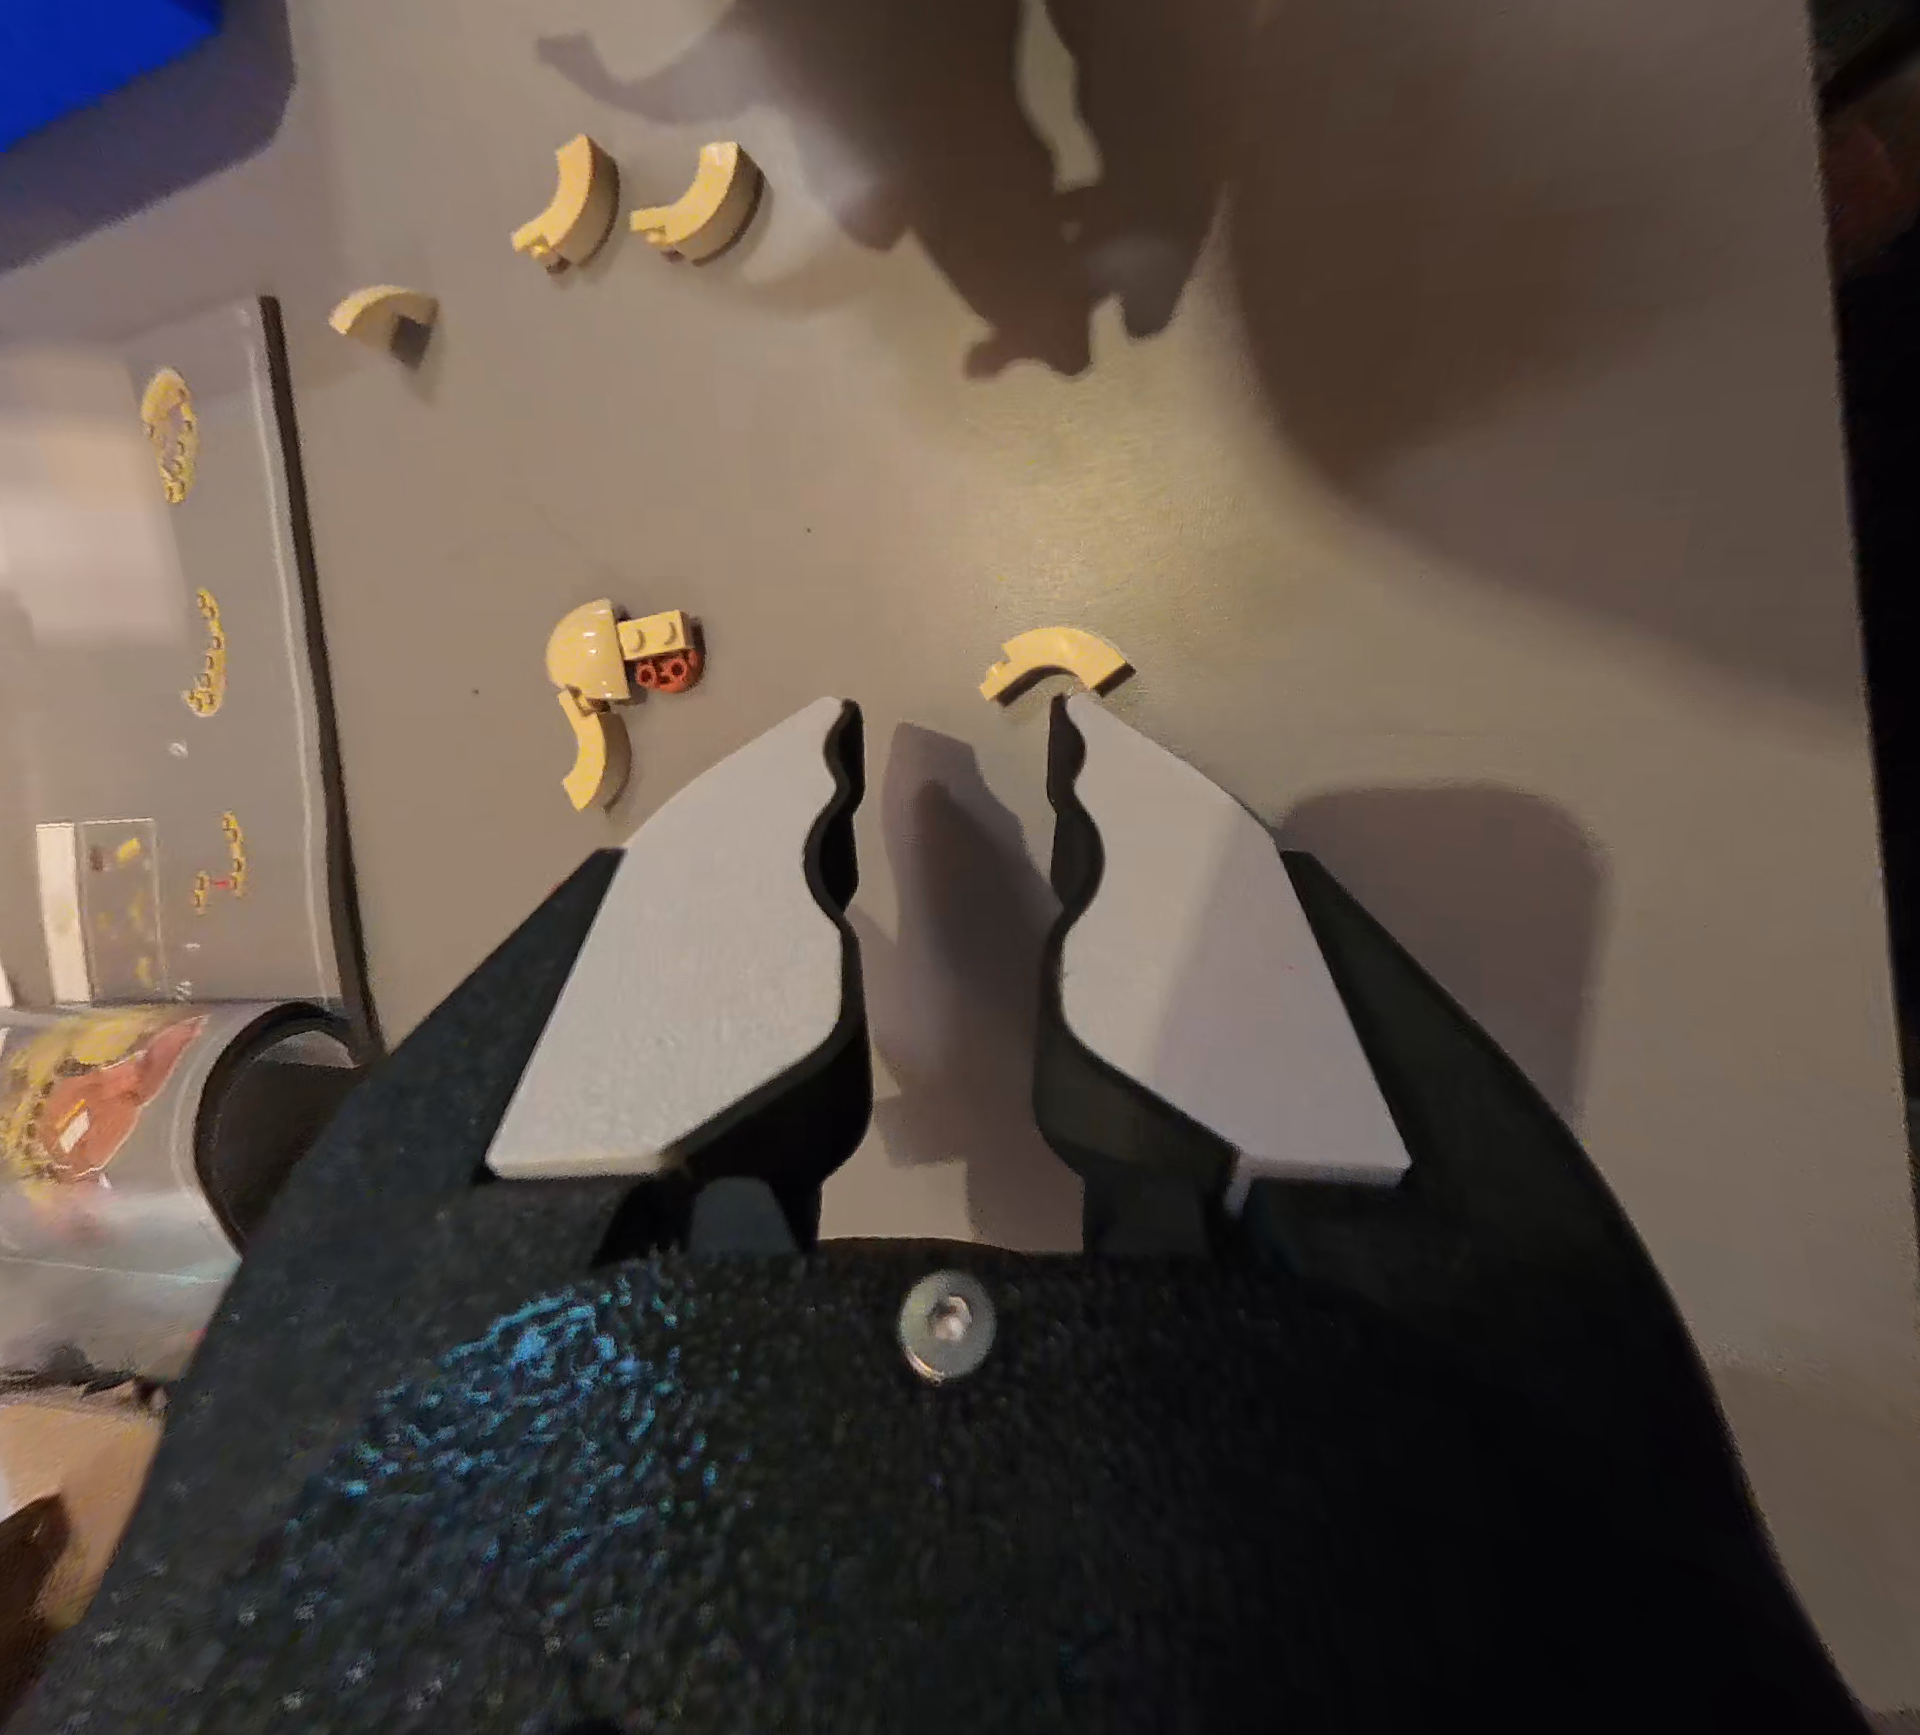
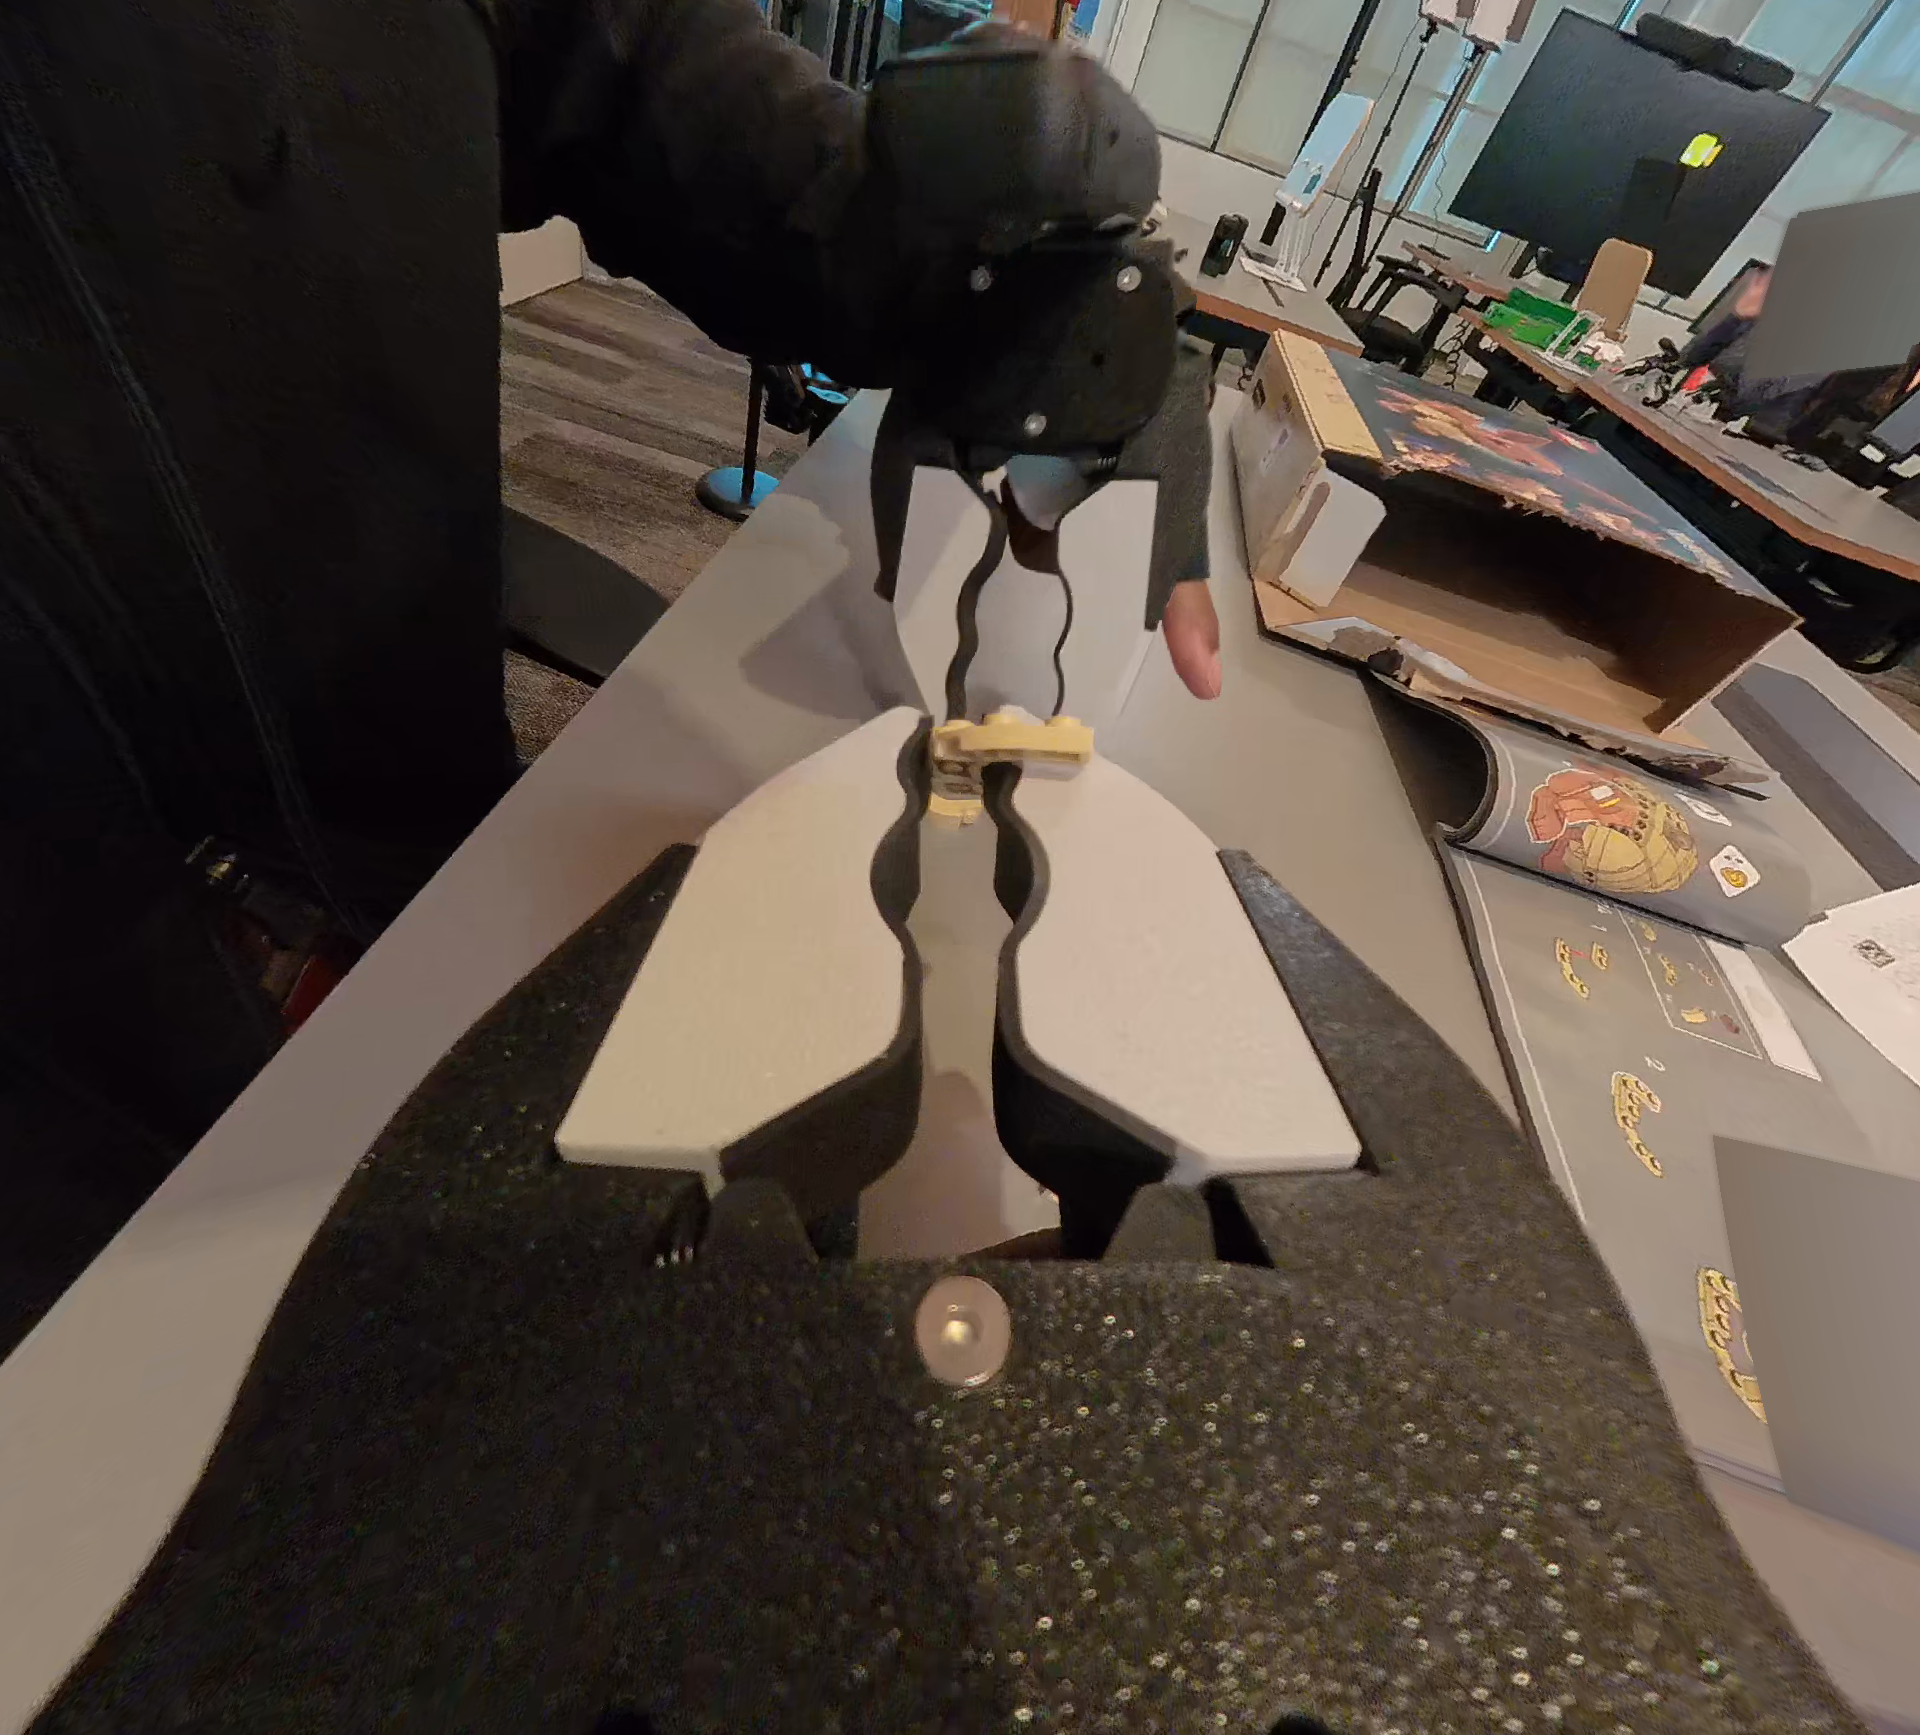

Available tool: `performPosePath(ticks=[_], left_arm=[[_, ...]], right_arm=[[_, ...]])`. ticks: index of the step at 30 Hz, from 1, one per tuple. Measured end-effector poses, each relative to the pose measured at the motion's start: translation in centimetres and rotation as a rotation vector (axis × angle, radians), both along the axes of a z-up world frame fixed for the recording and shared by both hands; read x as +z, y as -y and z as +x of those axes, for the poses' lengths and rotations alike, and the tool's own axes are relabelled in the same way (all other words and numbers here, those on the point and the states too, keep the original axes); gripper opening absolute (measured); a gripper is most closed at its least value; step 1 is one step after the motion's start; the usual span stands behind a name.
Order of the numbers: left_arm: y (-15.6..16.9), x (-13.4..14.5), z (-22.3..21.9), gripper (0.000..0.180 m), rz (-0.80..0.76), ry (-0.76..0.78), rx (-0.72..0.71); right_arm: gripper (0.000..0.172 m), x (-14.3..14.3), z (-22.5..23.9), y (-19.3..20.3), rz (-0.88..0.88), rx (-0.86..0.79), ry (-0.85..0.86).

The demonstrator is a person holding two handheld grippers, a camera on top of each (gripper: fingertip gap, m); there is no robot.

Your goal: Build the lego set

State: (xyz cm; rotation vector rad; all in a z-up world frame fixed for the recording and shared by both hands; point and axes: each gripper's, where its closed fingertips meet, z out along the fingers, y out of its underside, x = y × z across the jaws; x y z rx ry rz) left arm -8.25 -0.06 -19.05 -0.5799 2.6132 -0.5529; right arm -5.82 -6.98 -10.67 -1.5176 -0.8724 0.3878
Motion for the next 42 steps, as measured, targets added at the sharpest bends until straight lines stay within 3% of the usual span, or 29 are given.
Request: performPosePath(ticks=[12, 16, 19, 23, 27, 30, 35, 39, 42], left_arm=[[2.0, -0.2, -0.9, 0.028, -0.188, -0.195, -0.213], [1.6, -0.8, -1.1, 0.020, -0.200, -0.292, -0.215], [1.6, -0.8, -1.1, 0.019, -0.201, -0.282, -0.200], [1.6, -0.6, -0.5, 0.019, -0.195, -0.160, -0.117], [0.3, 1.6, 3.0, 0.025, -0.069, 0.308, 0.173], [0.4, 2.0, 2.3, 0.039, 0.068, 0.482, 0.220], [0.2, 2.0, 1.4, 0.041, -0.083, 0.398, 0.323], [-0.5, 1.6, 2.0, 0.034, -0.270, 0.181, 0.451], [0.4, 1.4, 2.8, 0.024, -0.241, 0.183, 0.412]], right_arm=[[0.008, -0.3, -0.8, 0.2, 0.001, 0.015, 0.032], [0.008, -0.6, -1.2, 0.4, -0.004, 0.030, 0.041], [0.008, -0.5, -1.2, 0.4, 0.003, 0.027, 0.046], [0.008, -0.1, -0.9, 0.4, 0.016, 0.016, 0.040], [0.008, 0.1, -0.5, 0.2, 0.027, -0.001, 0.049], [0.008, 0.1, -0.2, 0.1, 0.026, -0.011, 0.043], [0.008, 0.0, 0.0, -0.1, 0.023, -0.020, 0.048], [0.008, 0.0, 0.3, -0.2, 0.030, -0.035, 0.059], [0.008, 0.3, 0.6, -0.2, 0.036, -0.044, 0.056]])
